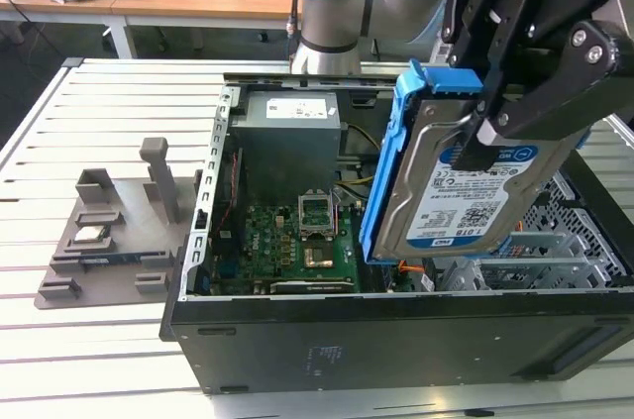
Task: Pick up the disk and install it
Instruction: 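Pick up the disk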
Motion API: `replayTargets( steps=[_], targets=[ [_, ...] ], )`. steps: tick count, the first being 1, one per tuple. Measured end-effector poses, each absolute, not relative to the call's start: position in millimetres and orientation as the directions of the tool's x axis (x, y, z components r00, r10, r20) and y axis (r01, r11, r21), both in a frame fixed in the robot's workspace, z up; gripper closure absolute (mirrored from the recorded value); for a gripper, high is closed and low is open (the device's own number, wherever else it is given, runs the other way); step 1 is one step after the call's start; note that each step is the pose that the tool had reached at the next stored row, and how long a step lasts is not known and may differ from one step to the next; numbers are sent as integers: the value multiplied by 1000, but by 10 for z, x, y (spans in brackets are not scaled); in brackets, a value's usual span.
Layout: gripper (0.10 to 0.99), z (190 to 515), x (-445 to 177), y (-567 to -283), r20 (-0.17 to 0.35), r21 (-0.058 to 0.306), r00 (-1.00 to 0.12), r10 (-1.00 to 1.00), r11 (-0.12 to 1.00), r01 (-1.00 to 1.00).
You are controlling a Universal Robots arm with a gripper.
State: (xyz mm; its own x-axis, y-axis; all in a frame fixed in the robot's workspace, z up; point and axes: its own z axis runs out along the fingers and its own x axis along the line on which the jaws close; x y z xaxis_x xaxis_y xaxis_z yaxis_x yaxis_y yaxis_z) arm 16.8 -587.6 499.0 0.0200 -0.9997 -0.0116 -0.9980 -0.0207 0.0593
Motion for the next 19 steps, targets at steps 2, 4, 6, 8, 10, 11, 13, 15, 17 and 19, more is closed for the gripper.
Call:
replayTargets(
  steps=[2,4,6,8,10,11,13,15,17,19],
  targets=[
    [725,4989,217,-5876,-12,59,20,-1000,-21,-998],
    [725,4989,246,-5876,-12,59,20,-1000,-21,-998],
    [725,4988,284,-5876,-12,59,20,-1000,-21,-998],
    [725,4988,319,-5876,-12,59,20,-1000,-21,-998],
    [725,4987,352,-5876,-12,59,20,-1000,-21,-998],
    [725,4987,368,-5876,-12,59,20,-1000,-21,-998],
    [725,4986,397,-5876,-12,59,20,-1000,-21,-998],
    [725,4985,425,-5876,-11,59,20,-1000,-21,-998],
    [725,4983,464,-5876,-11,59,20,-1000,-21,-998],
    [725,4979,523,-5876,-11,59,20,-1000,-21,-998]
  ],
)
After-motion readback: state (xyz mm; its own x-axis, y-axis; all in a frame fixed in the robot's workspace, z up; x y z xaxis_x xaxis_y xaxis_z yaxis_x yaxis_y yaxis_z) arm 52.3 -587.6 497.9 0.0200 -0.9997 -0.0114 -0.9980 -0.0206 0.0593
